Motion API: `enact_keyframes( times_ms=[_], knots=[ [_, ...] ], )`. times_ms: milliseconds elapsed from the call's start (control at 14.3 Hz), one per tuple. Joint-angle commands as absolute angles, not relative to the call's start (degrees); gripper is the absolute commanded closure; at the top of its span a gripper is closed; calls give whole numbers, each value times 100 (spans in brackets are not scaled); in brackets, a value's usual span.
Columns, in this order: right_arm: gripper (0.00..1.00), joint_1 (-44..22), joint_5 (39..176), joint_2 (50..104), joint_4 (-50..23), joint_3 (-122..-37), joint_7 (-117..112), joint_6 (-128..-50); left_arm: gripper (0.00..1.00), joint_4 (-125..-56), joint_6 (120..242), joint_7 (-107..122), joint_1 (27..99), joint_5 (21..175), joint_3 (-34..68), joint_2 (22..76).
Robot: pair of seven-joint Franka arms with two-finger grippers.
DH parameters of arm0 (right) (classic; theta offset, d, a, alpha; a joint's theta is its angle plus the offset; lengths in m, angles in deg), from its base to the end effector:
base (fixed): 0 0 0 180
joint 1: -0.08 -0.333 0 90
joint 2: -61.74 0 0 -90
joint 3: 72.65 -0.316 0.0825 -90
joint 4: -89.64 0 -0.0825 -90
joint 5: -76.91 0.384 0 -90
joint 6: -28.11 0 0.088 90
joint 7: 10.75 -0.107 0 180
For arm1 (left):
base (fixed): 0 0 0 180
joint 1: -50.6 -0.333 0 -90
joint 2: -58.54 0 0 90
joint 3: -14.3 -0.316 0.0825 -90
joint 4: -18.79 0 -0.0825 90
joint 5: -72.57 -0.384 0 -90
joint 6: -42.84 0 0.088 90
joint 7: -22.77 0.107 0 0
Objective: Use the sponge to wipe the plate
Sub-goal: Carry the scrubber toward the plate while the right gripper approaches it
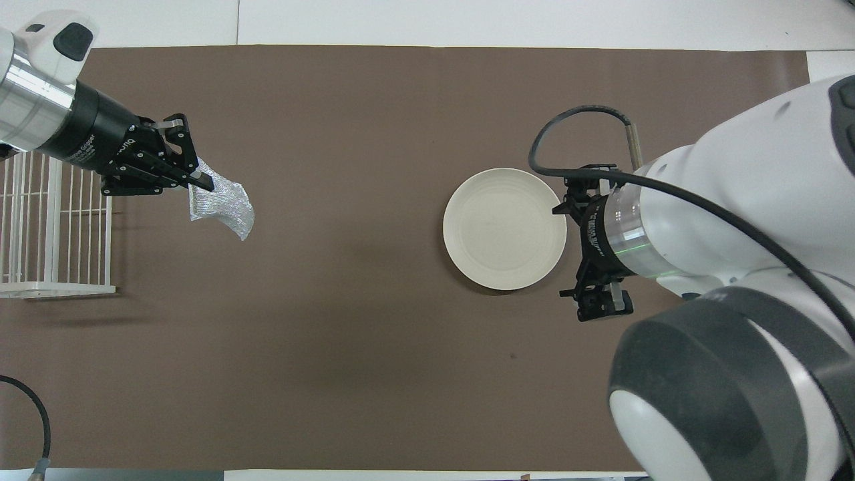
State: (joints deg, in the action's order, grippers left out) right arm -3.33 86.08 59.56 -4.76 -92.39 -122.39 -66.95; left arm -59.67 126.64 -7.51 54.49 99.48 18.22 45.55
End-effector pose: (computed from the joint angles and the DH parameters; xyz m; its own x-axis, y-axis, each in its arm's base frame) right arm 0.4993 0.2344 0.6168 0.0150 -0.9881 -0.1533 -0.9998 -0.0169 0.0109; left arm 0.5985 -0.1300 0.5910 0.8968 0.2845 -0.3388 0.3991 -0.8508 0.3419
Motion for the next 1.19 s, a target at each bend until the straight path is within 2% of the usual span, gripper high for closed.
enact_keyframes(
  times_ms=[0,279,488,837,1116],
  knots=[
    [0,-510,8763,5603,-1055,-9287,-12693,-7137,100,-6950,13264,-747,5376,10866,1843,5079],
    [0,-633,8763,5523,-1249,-9278,-12703,-7349,100,-8478,14301,-65,5394,12473,1852,5790],
    [0,-642,8754,5488,-1284,-9287,-12694,-7314,100,-9447,14514,947,5394,13442,1852,6301],
    [0,-827,8850,5444,-1372,-9296,-12799,-7612,100,-10037,14532,1844,5666,14252,1878,6548],
    [0,-1212,9264,5479,-1557,-9296,-13282,-8507,100,-10591,14453,2636,5816,14656,1878,6785]
  ],
)
